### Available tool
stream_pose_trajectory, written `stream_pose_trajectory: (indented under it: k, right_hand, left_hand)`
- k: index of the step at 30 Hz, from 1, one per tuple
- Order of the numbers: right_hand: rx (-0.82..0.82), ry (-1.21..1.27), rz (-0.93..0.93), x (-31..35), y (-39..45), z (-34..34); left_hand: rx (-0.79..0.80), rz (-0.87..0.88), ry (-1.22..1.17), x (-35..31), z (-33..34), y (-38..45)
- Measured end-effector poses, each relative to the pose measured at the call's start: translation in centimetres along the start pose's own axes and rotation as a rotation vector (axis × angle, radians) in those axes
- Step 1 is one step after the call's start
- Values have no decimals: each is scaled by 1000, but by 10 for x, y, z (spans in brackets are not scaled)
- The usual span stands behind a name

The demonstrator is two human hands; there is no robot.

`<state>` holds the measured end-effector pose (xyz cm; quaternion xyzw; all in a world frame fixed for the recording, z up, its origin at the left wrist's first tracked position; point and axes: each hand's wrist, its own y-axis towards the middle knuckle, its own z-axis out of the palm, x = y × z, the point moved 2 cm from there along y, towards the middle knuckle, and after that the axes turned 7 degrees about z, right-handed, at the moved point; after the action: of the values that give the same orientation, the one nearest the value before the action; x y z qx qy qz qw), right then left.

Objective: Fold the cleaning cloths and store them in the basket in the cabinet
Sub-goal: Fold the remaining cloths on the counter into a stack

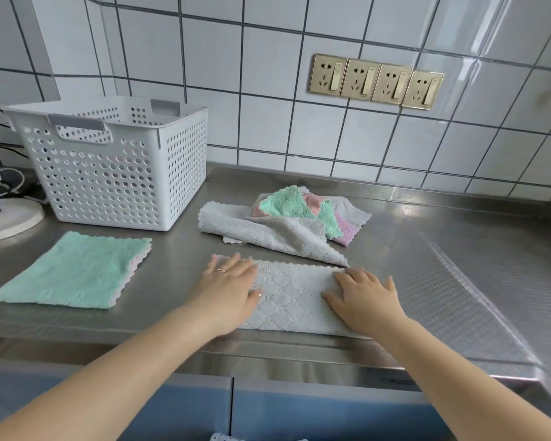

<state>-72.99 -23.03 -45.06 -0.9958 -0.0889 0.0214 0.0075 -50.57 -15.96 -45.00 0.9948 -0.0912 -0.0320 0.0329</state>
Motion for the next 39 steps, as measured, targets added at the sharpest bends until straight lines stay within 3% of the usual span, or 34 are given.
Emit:
stream_pose_trajectory:
  k: [3,7,14,17,27,32,39]
  right_hand:
    - [-109,98,-181,19,9,-17]
    - [-5,135,-441,49,11,-21]
    - [22,10,-465,42,12,-23]
    - [-5,-16,-494,36,4,-21]
    - [-145,112,-735,25,-51,-10]
    - [-243,131,-831,11,-73,-10]
    - [-351,-147,-1005,-5,-85,19]
  left_hand:
    - [-124,240,-32,-44,-4,-15]
    - [-76,332,-20,-78,8,-22]
    - [-113,328,-33,-57,14,-45]
    - [-157,371,67,-38,9,-66]
    - [-250,487,89,29,15,-97]
    - [-339,500,81,30,17,-98]
    - [-267,617,146,12,30,-92]
